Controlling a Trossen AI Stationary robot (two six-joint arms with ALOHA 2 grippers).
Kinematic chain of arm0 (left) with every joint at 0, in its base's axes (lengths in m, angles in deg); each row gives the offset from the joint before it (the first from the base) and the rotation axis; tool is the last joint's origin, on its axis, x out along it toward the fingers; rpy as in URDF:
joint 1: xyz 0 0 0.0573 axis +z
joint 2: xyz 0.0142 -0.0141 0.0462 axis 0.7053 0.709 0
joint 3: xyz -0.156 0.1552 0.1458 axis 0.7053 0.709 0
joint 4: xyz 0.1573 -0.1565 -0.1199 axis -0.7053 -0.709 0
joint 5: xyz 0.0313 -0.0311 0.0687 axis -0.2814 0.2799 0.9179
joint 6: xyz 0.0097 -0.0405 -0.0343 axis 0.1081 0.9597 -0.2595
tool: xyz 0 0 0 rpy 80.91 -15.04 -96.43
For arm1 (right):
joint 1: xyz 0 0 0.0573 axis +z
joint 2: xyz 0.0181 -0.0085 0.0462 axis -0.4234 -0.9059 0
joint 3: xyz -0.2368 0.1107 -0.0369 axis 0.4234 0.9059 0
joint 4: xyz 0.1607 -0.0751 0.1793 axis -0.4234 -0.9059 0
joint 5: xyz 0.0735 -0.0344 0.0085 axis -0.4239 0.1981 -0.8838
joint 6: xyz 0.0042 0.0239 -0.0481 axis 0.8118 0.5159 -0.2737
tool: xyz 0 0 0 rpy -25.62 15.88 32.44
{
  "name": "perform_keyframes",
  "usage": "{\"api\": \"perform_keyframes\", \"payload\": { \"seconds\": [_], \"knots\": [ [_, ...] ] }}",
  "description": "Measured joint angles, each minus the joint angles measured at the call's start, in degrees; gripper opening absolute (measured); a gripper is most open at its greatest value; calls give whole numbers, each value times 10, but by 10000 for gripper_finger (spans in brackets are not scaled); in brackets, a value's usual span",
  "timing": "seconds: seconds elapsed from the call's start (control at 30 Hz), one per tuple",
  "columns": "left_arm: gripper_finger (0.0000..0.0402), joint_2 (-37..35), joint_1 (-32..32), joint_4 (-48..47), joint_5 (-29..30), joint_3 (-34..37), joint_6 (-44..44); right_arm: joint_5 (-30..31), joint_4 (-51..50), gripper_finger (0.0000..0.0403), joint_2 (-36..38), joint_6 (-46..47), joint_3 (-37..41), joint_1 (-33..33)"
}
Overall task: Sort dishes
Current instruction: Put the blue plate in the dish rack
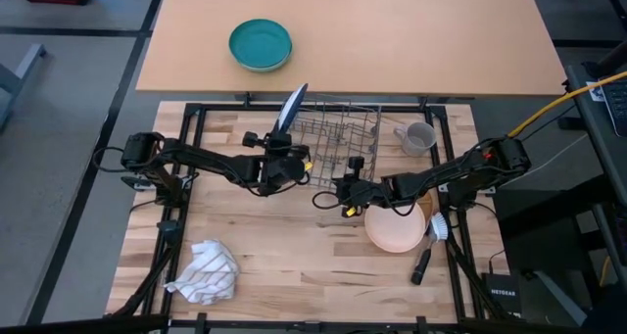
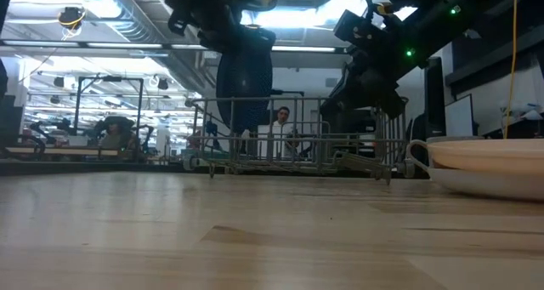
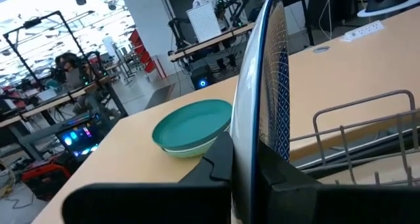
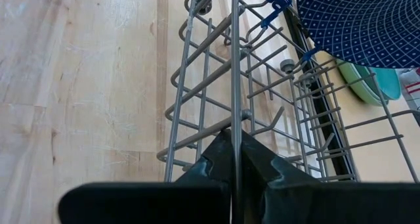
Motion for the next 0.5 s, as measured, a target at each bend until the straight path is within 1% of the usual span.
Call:
{"api": "perform_keyframes", "payload": {
  "seconds": [0.2, 0.5],
  "knots": [
    [0, 0, -1, -3, 1, 0, -20, 0, 0, 12, 0, 0, 0, 0],
    [0, 0, -1, -60, 1, 0, 66, 0, 1, 12, 1, -1, 0, 0]
  ]
}}
